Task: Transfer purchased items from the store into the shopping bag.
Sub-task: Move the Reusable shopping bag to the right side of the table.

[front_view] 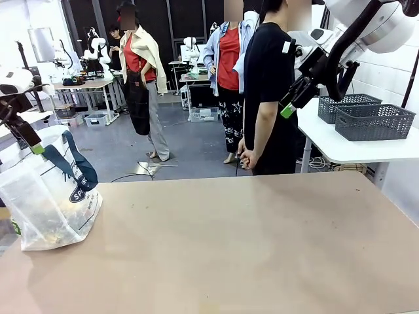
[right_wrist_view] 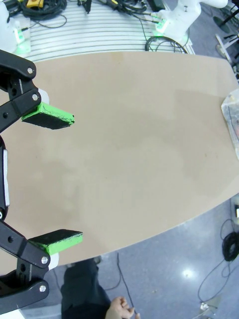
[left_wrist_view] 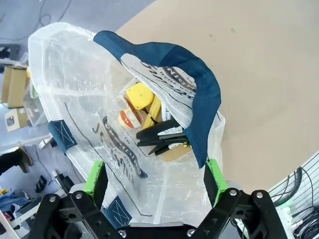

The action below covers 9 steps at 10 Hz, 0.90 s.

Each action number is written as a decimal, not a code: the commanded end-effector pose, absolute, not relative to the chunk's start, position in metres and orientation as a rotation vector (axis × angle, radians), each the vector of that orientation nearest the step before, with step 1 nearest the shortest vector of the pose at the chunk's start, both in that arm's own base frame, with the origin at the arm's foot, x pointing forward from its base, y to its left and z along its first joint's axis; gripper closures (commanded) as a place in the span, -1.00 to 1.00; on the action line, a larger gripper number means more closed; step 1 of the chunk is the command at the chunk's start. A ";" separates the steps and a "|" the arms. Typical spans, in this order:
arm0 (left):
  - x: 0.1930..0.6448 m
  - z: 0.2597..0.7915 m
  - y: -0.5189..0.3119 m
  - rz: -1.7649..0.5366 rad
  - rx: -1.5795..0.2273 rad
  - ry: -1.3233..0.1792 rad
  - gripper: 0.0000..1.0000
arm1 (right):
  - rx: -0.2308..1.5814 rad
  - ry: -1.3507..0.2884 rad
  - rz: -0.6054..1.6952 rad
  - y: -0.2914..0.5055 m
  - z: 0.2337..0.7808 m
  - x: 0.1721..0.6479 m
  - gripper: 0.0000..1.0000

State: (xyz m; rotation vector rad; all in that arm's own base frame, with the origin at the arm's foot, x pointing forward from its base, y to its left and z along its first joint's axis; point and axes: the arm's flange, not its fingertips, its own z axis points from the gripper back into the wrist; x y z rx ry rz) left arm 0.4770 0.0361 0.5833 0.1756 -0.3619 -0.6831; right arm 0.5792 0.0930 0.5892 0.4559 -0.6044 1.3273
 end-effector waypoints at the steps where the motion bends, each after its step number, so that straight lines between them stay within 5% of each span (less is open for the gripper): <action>1: 0.481 0.589 0.033 -0.802 0.122 -0.370 -1.00 | 0.440 -0.589 1.338 0.092 0.586 0.575 -1.00; 9: 0.515 0.588 -0.009 -1.627 -0.391 -0.524 -1.00 | 0.440 -0.589 1.338 0.092 0.586 0.575 -1.00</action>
